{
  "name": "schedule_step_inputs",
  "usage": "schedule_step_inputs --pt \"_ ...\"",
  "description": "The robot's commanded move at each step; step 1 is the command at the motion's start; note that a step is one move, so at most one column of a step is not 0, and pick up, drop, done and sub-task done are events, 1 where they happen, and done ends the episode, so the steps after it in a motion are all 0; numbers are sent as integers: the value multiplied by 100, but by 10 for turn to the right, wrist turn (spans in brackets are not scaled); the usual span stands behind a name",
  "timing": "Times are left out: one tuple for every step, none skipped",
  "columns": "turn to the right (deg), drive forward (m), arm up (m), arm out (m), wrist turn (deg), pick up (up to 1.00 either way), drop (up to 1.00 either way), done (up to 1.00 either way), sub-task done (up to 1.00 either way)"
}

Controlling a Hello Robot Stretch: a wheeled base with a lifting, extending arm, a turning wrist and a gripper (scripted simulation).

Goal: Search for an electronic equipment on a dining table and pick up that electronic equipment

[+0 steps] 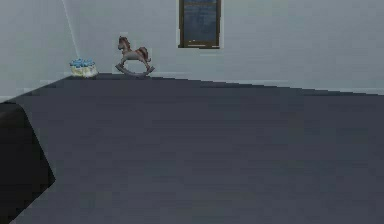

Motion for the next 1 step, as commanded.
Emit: schedule_step_inputs --pt "0 0 -30 0 0 0 0 0 0"
